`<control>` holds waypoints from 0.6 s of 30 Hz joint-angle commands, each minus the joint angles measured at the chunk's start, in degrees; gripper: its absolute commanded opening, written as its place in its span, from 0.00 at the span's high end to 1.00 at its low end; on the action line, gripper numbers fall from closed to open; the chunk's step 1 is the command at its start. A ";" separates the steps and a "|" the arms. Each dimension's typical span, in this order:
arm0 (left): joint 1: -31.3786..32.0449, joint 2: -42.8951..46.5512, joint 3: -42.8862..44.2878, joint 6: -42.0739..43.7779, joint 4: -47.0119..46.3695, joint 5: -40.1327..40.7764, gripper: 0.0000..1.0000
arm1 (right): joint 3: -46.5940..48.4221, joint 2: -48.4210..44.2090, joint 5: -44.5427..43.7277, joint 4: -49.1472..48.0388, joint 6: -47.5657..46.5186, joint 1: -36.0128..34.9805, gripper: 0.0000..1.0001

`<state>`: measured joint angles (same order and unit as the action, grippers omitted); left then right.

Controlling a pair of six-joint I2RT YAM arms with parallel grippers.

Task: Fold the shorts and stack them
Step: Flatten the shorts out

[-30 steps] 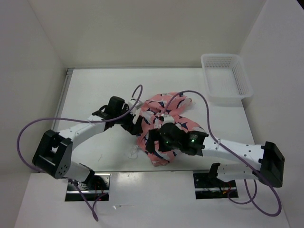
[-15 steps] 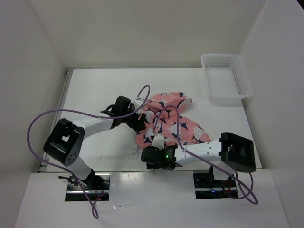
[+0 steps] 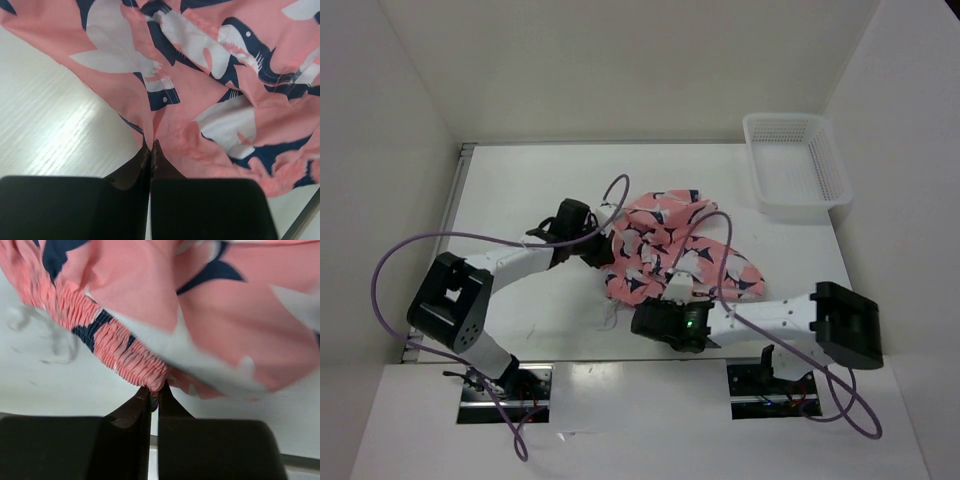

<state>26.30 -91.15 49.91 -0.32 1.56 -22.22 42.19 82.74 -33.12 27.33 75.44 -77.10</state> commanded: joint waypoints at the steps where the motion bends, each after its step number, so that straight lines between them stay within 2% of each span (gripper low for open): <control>1: -3.27 4.84 4.92 0.32 2.73 0.50 1.00 | -1.06 -9.33 -6.16 3.69 -1.76 7.62 1.00; 3: -5.11 5.54 7.99 0.32 5.72 0.51 1.00 | -0.54 -15.20 -4.85 0.28 -12.99 14.22 1.00; 4: -5.91 5.55 12.27 0.32 6.86 0.51 1.00 | 1.29 -16.54 -2.58 -3.91 -17.56 18.35 1.00; 5: -6.70 5.03 14.67 0.32 8.53 -0.19 1.00 | 2.96 -17.34 -1.08 -5.78 -21.96 27.26 1.00; 6: -8.62 3.80 17.30 0.32 9.33 -0.80 1.00 | 4.98 -17.35 0.94 -7.80 -30.27 31.70 1.00; 8: -10.65 1.43 26.40 0.32 11.43 -3.96 1.00 | 14.11 -14.38 7.50 -11.59 -36.74 42.58 1.00; 9: -12.66 0.64 30.12 0.32 12.40 -5.10 1.00 | 22.67 -10.27 8.94 -11.60 -40.60 45.26 1.00; 11: -14.69 -1.47 37.94 0.32 15.56 -7.92 1.00 | 31.68 -6.38 13.32 -10.82 -43.09 48.61 1.00; 12: -15.75 -2.09 45.81 0.32 16.88 -8.80 1.00 | 35.98 -4.88 13.35 -10.81 -43.88 49.32 1.00; 13: -16.63 -2.62 49.72 0.32 18.37 -9.59 1.00 | 43.42 -3.65 13.87 -10.20 -45.19 49.33 1.00; 16: -20.93 -3.42 60.52 0.32 25.65 -13.28 1.00 | 52.43 -1.44 14.40 -9.06 -46.34 48.71 1.00; 18: -22.34 -2.63 61.80 0.32 28.05 -15.48 1.00 | 51.86 -2.40 14.40 -9.05 -46.35 47.40 1.00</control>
<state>7.29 -94.70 107.46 -0.49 21.91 -33.76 91.02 81.82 -17.58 18.11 34.09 -29.21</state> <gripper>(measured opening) 0.003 0.033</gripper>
